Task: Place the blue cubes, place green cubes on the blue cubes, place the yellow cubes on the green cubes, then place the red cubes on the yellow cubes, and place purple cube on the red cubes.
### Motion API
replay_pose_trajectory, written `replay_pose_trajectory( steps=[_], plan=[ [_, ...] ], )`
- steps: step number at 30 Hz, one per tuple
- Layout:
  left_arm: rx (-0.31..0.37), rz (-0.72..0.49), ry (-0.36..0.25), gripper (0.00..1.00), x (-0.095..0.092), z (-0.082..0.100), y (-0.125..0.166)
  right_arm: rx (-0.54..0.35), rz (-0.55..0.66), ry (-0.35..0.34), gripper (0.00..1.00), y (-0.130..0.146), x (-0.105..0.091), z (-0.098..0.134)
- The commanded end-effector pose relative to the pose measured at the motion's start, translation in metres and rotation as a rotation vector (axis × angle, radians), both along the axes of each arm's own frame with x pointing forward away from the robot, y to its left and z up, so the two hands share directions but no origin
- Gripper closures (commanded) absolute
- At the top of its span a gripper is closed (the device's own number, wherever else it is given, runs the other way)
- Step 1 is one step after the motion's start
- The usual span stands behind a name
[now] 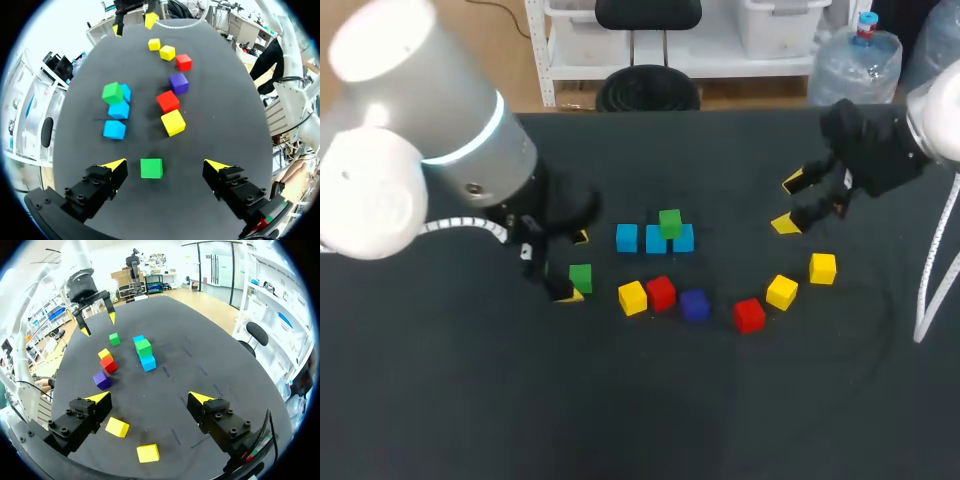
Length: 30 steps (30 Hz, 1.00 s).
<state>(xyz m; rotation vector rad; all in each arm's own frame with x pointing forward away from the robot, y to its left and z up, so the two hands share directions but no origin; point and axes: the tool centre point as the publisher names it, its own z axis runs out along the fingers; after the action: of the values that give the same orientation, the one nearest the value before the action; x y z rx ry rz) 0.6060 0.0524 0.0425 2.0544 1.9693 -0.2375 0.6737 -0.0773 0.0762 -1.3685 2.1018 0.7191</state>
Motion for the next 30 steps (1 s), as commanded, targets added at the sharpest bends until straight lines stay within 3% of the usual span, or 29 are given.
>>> replay_pose_trajectory(
  steps=[1, 7, 19, 25, 27, 30],
  plan=[
    [0.02, -0.002, 0.014, 0.0, 0.011, -0.015, -0.005, 0.003, 0.002, 0.0, 0.0, 0.0, 0.001, -0.001],
    [0.031, 0.006, 0.02, 0.0, 0.016, -0.028, 0.001, 0.003, 0.002, 0.0, 0.0, 0.0, 0.001, -0.001],
    [0.04, 0.036, 0.026, 0.01, 0.018, -0.035, 0.012, 0.003, 0.002, 0.0, 0.0, 0.0, 0.001, -0.001],
    [0.039, 0.038, 0.03, 0.28, 0.017, -0.036, 0.011, 0.003, 0.002, 0.0, 0.0, 0.0, 0.001, -0.001],
    [0.036, 0.038, 0.03, 0.41, 0.018, -0.036, 0.01, 0.003, 0.002, 0.0, 0.0, 0.0, 0.001, -0.001],
    [0.037, 0.04, 0.03, 0.44, 0.018, -0.038, 0.009, 0.003, 0.002, 0.0, 0.0, 0.0, 0.001, -0.001]
  ],
)
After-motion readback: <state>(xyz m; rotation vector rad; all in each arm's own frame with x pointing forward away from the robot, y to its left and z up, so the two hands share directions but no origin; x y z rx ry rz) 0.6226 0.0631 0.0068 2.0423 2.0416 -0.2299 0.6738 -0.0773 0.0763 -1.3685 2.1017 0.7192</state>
